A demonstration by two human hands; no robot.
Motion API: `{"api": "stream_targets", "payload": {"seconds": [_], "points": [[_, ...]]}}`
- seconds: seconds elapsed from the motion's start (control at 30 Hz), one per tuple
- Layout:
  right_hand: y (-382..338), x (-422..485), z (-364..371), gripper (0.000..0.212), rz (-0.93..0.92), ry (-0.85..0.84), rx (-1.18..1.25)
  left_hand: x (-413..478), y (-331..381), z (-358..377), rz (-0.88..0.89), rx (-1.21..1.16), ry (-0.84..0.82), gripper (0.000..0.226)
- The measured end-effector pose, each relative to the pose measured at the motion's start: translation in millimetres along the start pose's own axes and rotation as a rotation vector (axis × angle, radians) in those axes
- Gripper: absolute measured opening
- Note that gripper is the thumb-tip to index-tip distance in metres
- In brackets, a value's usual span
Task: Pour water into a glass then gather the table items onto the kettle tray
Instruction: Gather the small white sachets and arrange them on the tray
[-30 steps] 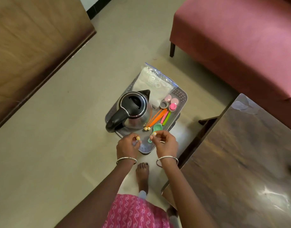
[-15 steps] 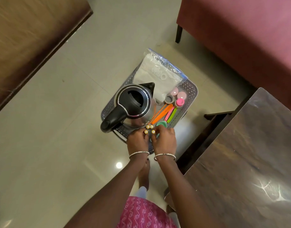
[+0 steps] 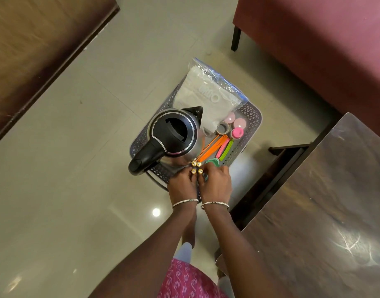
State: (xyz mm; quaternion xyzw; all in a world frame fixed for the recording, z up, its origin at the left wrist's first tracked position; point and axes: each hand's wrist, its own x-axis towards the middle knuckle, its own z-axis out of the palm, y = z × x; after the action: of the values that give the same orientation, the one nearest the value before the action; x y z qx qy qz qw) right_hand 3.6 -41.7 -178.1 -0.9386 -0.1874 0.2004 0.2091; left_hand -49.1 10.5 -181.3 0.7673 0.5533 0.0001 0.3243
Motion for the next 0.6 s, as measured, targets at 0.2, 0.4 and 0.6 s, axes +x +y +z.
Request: {"api": "stream_targets", "payload": {"seconds": [0.2,0.4,0.6], "points": [[1.1,2.5,2.0,0.019,0.017,-0.066,-0.005,1.1,-1.9,1.7,-0.061,-0.042,-0.035,0.016],[-2.0,0.7,-1.3,0.033,0.044,-0.094,0.024,2.1,-3.7,2.7,-0.104,-0.075,-0.056,0.017],[-2.2,5.7,-2.9,0.038,-0.021,-0.099,-0.063,3.4,-3.1,4.4,-0.112,-0.110,-0.063,0.026]]}}
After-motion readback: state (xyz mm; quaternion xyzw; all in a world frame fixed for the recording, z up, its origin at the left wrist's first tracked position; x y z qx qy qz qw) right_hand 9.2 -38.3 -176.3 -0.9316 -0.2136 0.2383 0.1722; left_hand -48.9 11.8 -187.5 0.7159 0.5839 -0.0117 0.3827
